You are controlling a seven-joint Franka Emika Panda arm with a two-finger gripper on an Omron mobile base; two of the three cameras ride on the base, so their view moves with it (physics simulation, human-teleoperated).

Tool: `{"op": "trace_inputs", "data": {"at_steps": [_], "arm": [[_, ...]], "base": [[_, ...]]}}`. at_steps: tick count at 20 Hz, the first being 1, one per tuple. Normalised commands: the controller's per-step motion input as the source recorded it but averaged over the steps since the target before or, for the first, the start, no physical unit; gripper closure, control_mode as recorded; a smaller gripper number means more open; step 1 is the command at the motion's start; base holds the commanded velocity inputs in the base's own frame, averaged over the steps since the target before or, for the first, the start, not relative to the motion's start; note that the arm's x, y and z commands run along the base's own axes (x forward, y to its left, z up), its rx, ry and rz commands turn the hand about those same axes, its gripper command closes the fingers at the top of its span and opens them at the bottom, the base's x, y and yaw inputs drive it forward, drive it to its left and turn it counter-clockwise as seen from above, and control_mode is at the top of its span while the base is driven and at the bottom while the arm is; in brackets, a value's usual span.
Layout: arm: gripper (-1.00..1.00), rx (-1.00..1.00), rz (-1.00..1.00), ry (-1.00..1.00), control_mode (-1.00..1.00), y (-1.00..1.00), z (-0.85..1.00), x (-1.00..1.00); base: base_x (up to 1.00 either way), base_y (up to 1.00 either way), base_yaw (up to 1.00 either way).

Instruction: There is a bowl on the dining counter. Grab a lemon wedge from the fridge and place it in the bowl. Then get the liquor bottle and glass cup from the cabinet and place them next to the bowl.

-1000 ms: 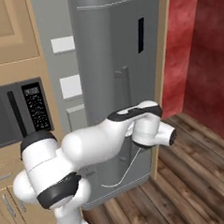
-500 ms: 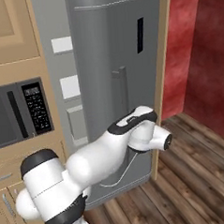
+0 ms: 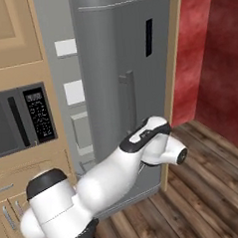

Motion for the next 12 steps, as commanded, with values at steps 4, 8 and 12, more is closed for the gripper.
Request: {"op": "trace_inputs", "data": {"at_steps": [4,8,12], "arm": [[-1.00,0.05,0.00,-0.03,-1.00,-0.50,0.00,-0.31],[-1.00,0.00,-0.05,-0.22,-1.00,-0.08,0.01,-0.91],[-1.00,-0.07,-0.09,-0.27,-1.00,0.05,0.28,-1.00]], "base": [[0.00,0.00,0.00],[0.00,0.00,0.00],[0.00,0.00,0.00]]}}
